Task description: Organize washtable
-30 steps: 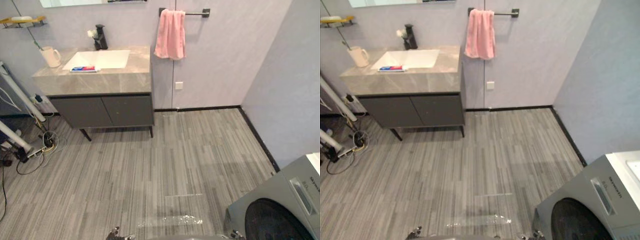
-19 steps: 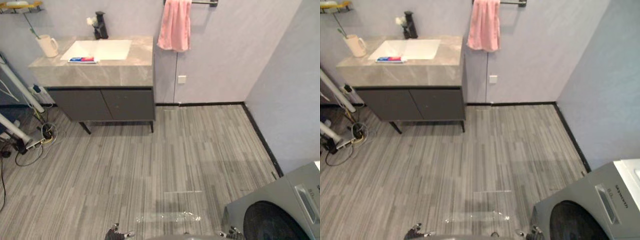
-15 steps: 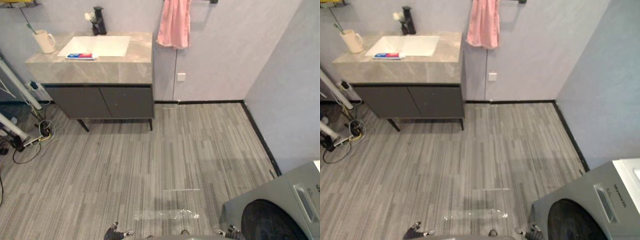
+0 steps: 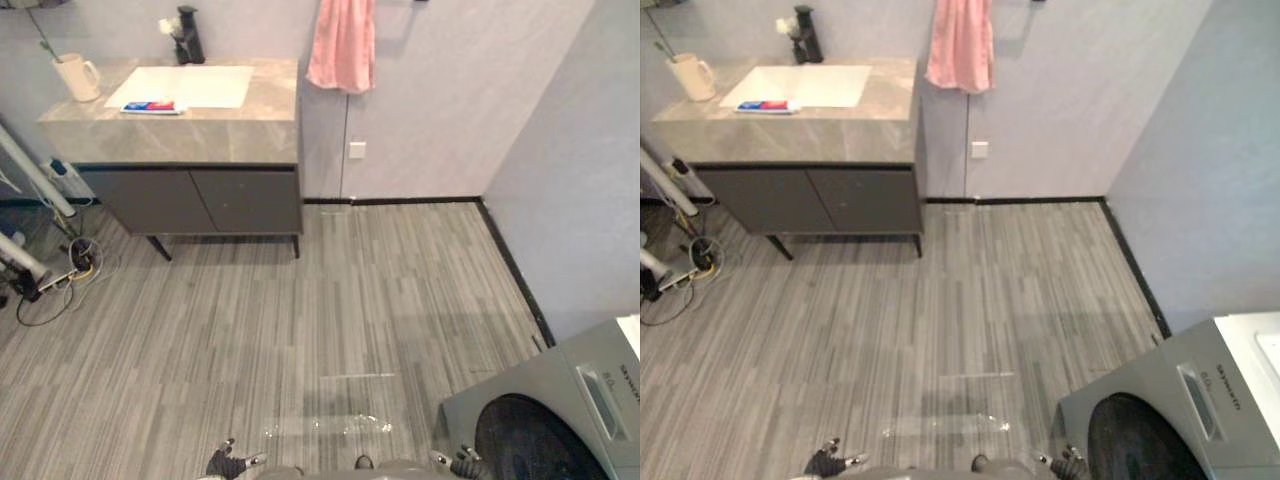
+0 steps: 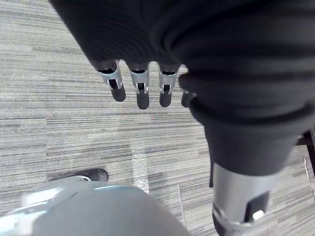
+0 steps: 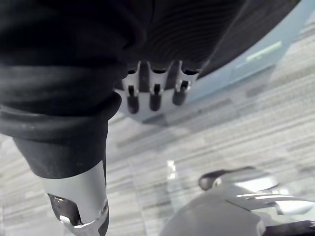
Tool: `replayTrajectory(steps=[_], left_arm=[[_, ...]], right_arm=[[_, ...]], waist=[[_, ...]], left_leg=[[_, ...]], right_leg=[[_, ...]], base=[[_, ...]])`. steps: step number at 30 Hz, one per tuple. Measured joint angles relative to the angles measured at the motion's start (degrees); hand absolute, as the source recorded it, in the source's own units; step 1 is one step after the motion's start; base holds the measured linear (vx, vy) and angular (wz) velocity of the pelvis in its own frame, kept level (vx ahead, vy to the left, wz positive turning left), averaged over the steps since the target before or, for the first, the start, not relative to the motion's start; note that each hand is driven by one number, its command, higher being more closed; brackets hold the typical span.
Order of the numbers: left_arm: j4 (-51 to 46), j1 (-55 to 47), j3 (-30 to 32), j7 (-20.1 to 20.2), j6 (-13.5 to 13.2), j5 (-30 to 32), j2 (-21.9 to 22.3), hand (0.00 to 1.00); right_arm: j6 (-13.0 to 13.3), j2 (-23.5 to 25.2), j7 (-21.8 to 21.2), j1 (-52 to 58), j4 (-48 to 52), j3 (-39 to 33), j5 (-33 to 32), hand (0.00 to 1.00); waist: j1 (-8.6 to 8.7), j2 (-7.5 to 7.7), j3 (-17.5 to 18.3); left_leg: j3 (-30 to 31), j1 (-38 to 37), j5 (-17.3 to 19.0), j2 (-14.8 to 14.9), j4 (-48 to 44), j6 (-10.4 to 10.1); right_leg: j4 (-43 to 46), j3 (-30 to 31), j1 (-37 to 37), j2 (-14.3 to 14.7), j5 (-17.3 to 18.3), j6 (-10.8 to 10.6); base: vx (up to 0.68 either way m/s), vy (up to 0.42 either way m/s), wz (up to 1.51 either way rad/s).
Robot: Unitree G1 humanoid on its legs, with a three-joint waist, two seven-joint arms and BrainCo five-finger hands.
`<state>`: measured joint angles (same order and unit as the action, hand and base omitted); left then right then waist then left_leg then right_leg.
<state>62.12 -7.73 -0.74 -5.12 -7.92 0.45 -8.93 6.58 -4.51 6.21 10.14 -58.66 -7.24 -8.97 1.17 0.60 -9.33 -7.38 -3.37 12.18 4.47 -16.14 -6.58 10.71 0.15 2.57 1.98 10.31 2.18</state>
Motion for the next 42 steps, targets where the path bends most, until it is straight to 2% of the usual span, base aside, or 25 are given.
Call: replayTrajectory(steps=[1,2,4,7,9,10,12,13,15,16,19,22,23,24,25,26,27,29,30,31,32,34,37,40,42], left_arm=[[-1.3,-0.1,1.4,0.0,0.0,0.0,0.0,0.0],[-2.2,-0.2,2.0,-0.1,0.0,-0.1,0.3,0.0],[-2.7,-0.4,2.9,-0.3,0.0,-0.3,1.1,0.0],[-3.7,-1.0,2.8,-0.9,-0.2,-0.9,1.4,0.0],[-3.8,-1.2,1.8,-1.2,-0.3,-0.9,1.7,0.0],[-3.5,-1.3,1.5,-1.2,-0.3,-1.2,1.9,0.0],[-3.5,-1.7,1.6,-1.1,-0.1,-1.5,0.7,0.0],[-3.5,-1.7,2.0,-1.2,-0.1,-1.6,0.6,0.0],[-3.5,-1.9,3.0,-1.3,0.1,-2.1,0.4,0.0],[-3.5,-1.7,2.9,-1.3,0.2,-2.1,0.2,0.0],[-3.0,-0.6,2.4,-1.4,0.2,-2.3,0.2,0.0],[-1.4,1.5,0.6,-1.2,0.1,-2.3,-0.3,0.0],[-0.7,2.0,0.0,-1.2,0.2,-2.3,-0.1,0.0],[-0.7,2.2,-0.9,-1.2,0.2,-2.3,0.2,0.0],[-0.6,2.2,-1.1,-1.1,0.2,-2.3,0.1,0.0],[-0.4,2.2,-1.0,-1.1,0.2,-2.3,0.0,0.0],[0.5,3.2,-0.9,-1.1,0.1,-2.1,2.1,0.0],[0.2,4.5,0.5,-0.7,-0.3,-2.1,4.7,0.0],[0.1,4.8,1.3,-0.6,-0.3,-2.1,5.7,0.0],[-0.8,4.9,3.3,0.1,-0.2,-1.8,6.6,0.0],[-2.0,4.9,3.8,0.1,-0.3,-2.0,6.7,0.0],[-4.1,4.3,4.2,0.0,-0.3,-2.1,6.4,0.0],[-5.6,4.2,4.0,0.0,-0.4,-2.1,6.2,0.0],[-5.9,4.5,3.0,-0.2,-1.6,-2.1,6.1,0.0],[-5.8,4.9,0.6,-0.3,-1.5,-2.1,5.9,0.0]], right_arm=[[0.0,0.4,0.1,0.3,1.0,0.0,0.0,0.0],[0.0,0.3,0.2,0.4,1.5,0.0,-0.1,0.0],[0.0,-0.3,0.4,0.3,1.6,0.0,-0.7,0.0],[-0.1,-0.5,0.5,0.2,1.6,0.0,-0.7,0.0],[-0.2,-1.2,1.1,0.3,1.4,0.0,-0.7,0.0],[-0.2,-1.5,1.2,0.2,0.9,0.4,-0.7,0.0],[-0.4,-0.2,1.3,0.5,0.9,0.7,-0.6,0.0],[-0.4,0.0,1.3,0.5,1.1,1.0,-0.6,0.0],[-0.4,0.4,1.2,-0.3,1.5,1.4,-0.6,0.0],[-0.1,0.6,1.2,-0.4,1.8,1.1,-0.6,0.0],[-0.1,0.1,1.0,-0.6,1.6,1.6,-0.3,0.0],[0.1,-0.6,1.0,-2.0,1.4,2.1,0.2,0.0],[0.1,-1.6,1.0,-2.6,1.3,2.9,0.3,0.0],[0.1,-2.2,1.0,-3.0,1.0,3.2,0.5,0.0],[0.1,-2.1,1.0,-3.1,1.0,3.3,0.6,0.0],[0.2,-1.6,1.0,-2.7,0.9,3.4,0.6,0.0],[0.4,-2.7,0.8,-3.2,0.6,2.7,0.6,0.0],[0.7,-3.2,0.8,-3.2,0.7,2.6,0.6,0.0],[0.7,-3.3,0.6,-3.2,0.9,2.6,0.6,0.0],[0.6,-3.3,0.4,-3.1,1.1,2.6,0.5,0.0],[0.6,-3.2,0.3,-3.0,1.4,2.7,0.5,0.0],[0.6,-2.6,0.3,-3.0,2.4,2.8,0.5,0.0],[0.8,-2.0,0.3,-3.2,3.4,2.7,0.0,0.0],[0.7,-1.8,0.3,-4.1,3.2,2.7,0.0,0.0],[0.8,-1.5,0.3,-4.9,1.7,3.0,0.1,0.0]], waist=[[0.0,1.38,-0.3],[-0.68,1.57,-0.9],[-0.7,0.73,-1.1],[-0.65,0.32,-1.1],[-1.11,-0.71,-0.5],[-1.69,-1.03,-0.3],[-2.01,0.67,1.3],[-2.18,1.29,1.6],[-1.85,2.22,1.0],[-1.76,1.84,0.4],[-1.47,1.66,0.1],[-0.34,1.41,0.0],[0.05,0.71,-0.4],[0.48,-0.16,-1.0],[0.69,-0.13,-1.0],[1.32,0.31,-0.9],[1.36,-2.07,-1.2],[1.37,-2.88,-1.2],[1.28,-3.22,-1.4],[1.53,-3.33,-1.7],[1.36,-3.03,-2.5],[0.6,-1.95,-3.2],[-0.77,-1.28,-3.2],[-1.26,-1.27,-3.3],[-2.17,-1.61,-3.2]], left_leg=[[-2.2,3.4,-0.1,0.7,-7.9,0.0],[-3.0,8.3,0.4,2.1,-17.9,0.1],[-2.8,12.0,2.1,3.0,-22.4,2.2],[-2.9,14.9,2.0,2.2,-17.0,2.3],[0.6,15.8,0.3,0.2,-5.4,1.9],[0.4,15.6,-2.6,0.1,-5.7,4.0],[-2.4,14.5,-0.1,-1.8,-6.4,6.1],[-4.6,13.1,0.9,-2.0,-6.0,7.0],[-6.0,8.6,1.9,-3.0,-3.8,8.6],[-6.0,4.9,2.8,-3.6,-2.1,8.9],[-4.3,-4.3,2.9,-3.0,3.4,8.9],[-3.6,-8.4,2.5,-1.5,7.9,8.3],[-3.4,-10.0,2.8,-0.8,8.9,7.4],[-3.4,-11.6,3.3,0.0,9.3,6.1],[-3.4,-12.1,3.4,0.0,9.4,5.3],[-2.2,-14.1,4.1,-0.4,9.4,3.8],[-1.2,-15.4,4.1,1.5,8.7,2.4],[-0.1,-12.7,2.1,2.6,2.2,-0.5],[0.5,-10.9,1.6,2.9,-2.0,-0.9],[1.9,-5.4,-0.9,4.2,-14.9,0.9],[2.5,0.0,-3.0,7.1,-29.0,1.2],[0.4,6.7,-2.7,10.8,-42.9,1.6],[-2.7,12.2,-1.6,10.2,-40.9,3.3],[-5.8,16.2,-0.9,6.0,-23.2,4.2],[-6.9,14.8,-3.3,1.9,-3.1,2.3]], right_leg=[[1.0,0.7,0.1,-0.3,0.6,0.4],[2.1,2.1,0.1,-0.2,1.5,1.2],[2.2,3.9,1.0,-0.3,2.3,1.2],[2.1,7.1,2.5,-1.7,3.7,0.6],[2.4,10.1,2.3,-2.7,6.1,-1.5],[3.1,11.5,2.3,-2.6,7.0,-2.0],[5.8,13.8,2.1,-4.7,8.4,-3.1],[11.3,14.4,-0.5,-5.0,8.2,-3.6],[24.8,13.1,-5.0,-5.2,6.5,-8.5],[34.2,10.1,-8.5,-6.1,5.8,-10.3],[38.3,-2.3,-11.7,-7.9,9.1,-7.0],[26.0,-9.9,-16.6,-7.8,8.9,-5.5],[21.0,-10.8,-18.9,-6.7,6.4,-3.8],[15.3,-11.0,-20.2,-4.9,1.4,-2.2],[11.8,-10.9,-20.1,-4.3,-2.2,-1.6],[8.9,-10.3,-19.8,-4.0,-11.9,1.5],[12.7,-11.5,-19.8,-3.2,-9.5,1.8],[13.0,-11.7,-18.6,-3.0,-6.0,2.4],[12.6,-11.9,-17.8,-2.6,-5.3,2.7],[11.2,-12.3,-15.2,-1.9,-3.8,3.1],[9.2,-12.6,-11.1,-0.7,-2.8,3.7],[6.5,-12.2,-4.2,1.0,-0.8,4.9],[3.3,-10.0,0.9,1.0,-0.1,4.4],[-1.0,-8.6,5.4,0.2,0.4,3.3],[-3.2,-6.4,7.8,-0.3,1.2,1.6]], base=[[0.07,-0.092,-0.33],[0.08,-0.071,-0.39],[0.14,0.003,-0.51],[0.27,0.145,-0.57],[0.31,0.216,-0.73],[0.27,0.237,-0.92],[0.44,0.296,-0.7],[0.48,0.274,-0.67],[0.39,0.215,-0.52],[0.41,0.158,-0.09],[0.42,0.081,0.21],[0.41,-0.022,0.4],[0.4,-0.072,0.16],[0.59,-0.118,0.09],[0.51,-0.146,0.14],[0.61,-0.193,0.2],[0.5,-0.193,0.23],[0.41,-0.209,0.09],[0.48,-0.275,0.14],[0.47,-0.293,0.16],[0.46,-0.283,0.14],[0.39,-0.222,-0.14],[0.27,-0.115,-0.32],[0.3,0.002,-0.23],[0.38,0.098,-0.39]])
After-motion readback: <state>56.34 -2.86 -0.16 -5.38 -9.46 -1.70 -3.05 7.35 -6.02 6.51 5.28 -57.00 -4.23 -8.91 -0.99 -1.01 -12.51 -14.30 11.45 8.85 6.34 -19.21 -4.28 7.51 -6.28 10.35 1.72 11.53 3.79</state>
